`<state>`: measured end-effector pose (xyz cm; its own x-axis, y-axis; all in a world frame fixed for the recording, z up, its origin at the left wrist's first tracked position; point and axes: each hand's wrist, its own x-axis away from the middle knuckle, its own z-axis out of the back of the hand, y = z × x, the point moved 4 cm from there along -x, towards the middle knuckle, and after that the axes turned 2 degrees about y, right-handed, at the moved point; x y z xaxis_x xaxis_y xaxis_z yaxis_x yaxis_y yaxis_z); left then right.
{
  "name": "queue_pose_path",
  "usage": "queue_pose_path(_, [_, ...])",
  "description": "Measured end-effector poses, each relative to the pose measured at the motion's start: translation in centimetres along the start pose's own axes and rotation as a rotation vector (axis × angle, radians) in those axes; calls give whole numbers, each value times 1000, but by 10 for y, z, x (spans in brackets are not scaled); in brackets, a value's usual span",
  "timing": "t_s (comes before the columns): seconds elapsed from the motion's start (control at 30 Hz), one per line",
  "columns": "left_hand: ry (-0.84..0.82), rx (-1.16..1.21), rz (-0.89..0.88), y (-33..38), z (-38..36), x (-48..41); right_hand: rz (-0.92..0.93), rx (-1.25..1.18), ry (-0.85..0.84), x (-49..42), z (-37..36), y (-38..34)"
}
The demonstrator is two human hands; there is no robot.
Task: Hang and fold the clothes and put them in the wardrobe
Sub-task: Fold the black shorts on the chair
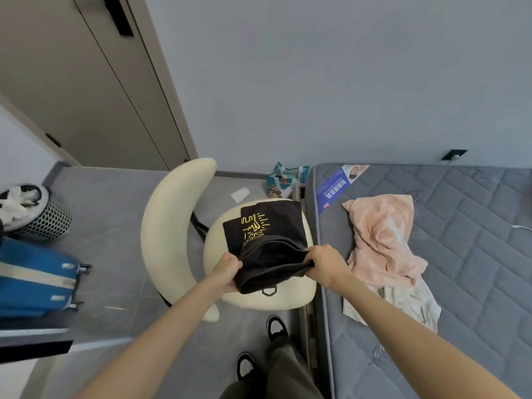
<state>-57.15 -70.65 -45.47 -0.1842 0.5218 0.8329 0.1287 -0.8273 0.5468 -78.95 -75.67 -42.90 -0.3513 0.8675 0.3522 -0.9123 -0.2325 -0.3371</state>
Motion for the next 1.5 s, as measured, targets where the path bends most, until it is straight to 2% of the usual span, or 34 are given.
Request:
queue_pose_path(0.1, [-93, 112, 222, -41, -4, 8, -75, -34, -140, 20, -31, 9])
queue_pose_path(0.2, [-115, 182, 352, -67, -4, 8, -111, -69, -234, 33, -55, 18])
queue_pose_path(0.5, [36, 152, 450, -120, -18, -49, -125, -209, -423, 15, -126, 54])
queue_pose_path(0.73, [135, 290, 519, -141, -24, -117, -322, -439, -493, -32, -183, 79])
queue_pose_path(0.83, [163, 330, 318, -149, -31, -149, -410, -454, -342, -46, -203, 87])
queue_pose_path(0.9, [133, 165, 48, -158, -37, -156, -467, -483, -170, -50, -214, 90])
queue_pose_path(0.97, [28, -216, -301, -171, -48, -151, -530, -577, -17, -53, -225, 91])
queue_pose_path(1.03, [-41, -781, -576, -189, -62, -145, -585, -587, 124, -55, -231, 95])
queue_pose_path(1.1, [-18, -1227, -647, -211, -69, -150, -503, -416, 245, -57, -233, 95])
queue_pose_path(1.13, [-4, -1340, -617, -217, -70, -154, -376, -314, 273, -57, -234, 91])
queue_pose_path(1.23, [33, -1414, -542, -222, -70, -172, 96, -46, 134, -53, -255, 76])
queue_pose_path(1.27, [43, -1426, -549, -223, -70, -177, 184, 13, 67, -48, -265, 76])
queue_pose_path(1.4, [122, -1488, -651, -230, -66, -193, 323, 225, -106, -25, -302, 86])
queue_pose_path(1.5, [243, -1511, -795, -235, -67, -197, 288, 384, -189, -18, -322, 97])
